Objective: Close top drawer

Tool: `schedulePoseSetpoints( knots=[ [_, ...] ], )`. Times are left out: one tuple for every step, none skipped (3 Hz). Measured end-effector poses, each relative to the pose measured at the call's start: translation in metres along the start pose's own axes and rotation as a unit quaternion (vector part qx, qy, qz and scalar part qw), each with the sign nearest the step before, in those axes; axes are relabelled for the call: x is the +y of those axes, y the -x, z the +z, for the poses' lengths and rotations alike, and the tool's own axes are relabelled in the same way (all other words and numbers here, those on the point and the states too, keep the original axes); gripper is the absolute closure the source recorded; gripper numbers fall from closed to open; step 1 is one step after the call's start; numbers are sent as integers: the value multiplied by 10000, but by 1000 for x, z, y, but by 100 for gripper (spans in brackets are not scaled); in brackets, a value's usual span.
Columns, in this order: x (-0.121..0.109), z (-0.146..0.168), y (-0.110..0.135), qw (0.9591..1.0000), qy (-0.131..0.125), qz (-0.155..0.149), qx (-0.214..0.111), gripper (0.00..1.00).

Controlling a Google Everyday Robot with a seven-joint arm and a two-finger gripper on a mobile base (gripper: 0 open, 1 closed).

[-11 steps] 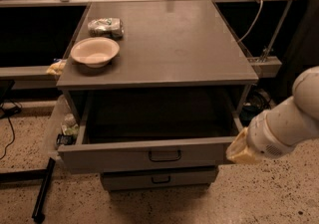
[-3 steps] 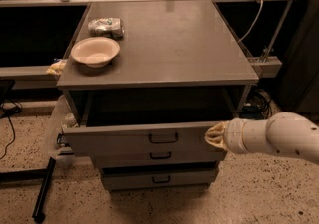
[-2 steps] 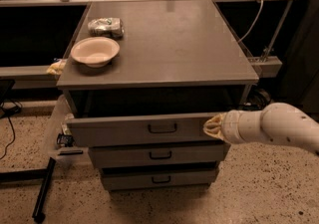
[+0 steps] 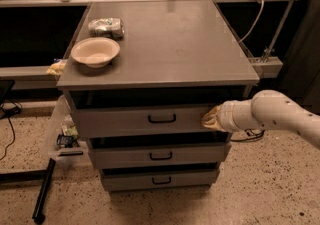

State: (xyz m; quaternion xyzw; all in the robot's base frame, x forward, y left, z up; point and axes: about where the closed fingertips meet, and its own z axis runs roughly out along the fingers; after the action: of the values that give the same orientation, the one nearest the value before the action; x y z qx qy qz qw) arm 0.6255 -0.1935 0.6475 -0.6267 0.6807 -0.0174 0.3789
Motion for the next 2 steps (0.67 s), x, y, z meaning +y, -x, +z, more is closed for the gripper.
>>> schedulePoseSetpoints(
  knots=[
    [1, -1, 0, 10000, 1, 0, 0, 100],
    [30, -33, 17, 9994, 306, 113, -115, 100]
  ],
)
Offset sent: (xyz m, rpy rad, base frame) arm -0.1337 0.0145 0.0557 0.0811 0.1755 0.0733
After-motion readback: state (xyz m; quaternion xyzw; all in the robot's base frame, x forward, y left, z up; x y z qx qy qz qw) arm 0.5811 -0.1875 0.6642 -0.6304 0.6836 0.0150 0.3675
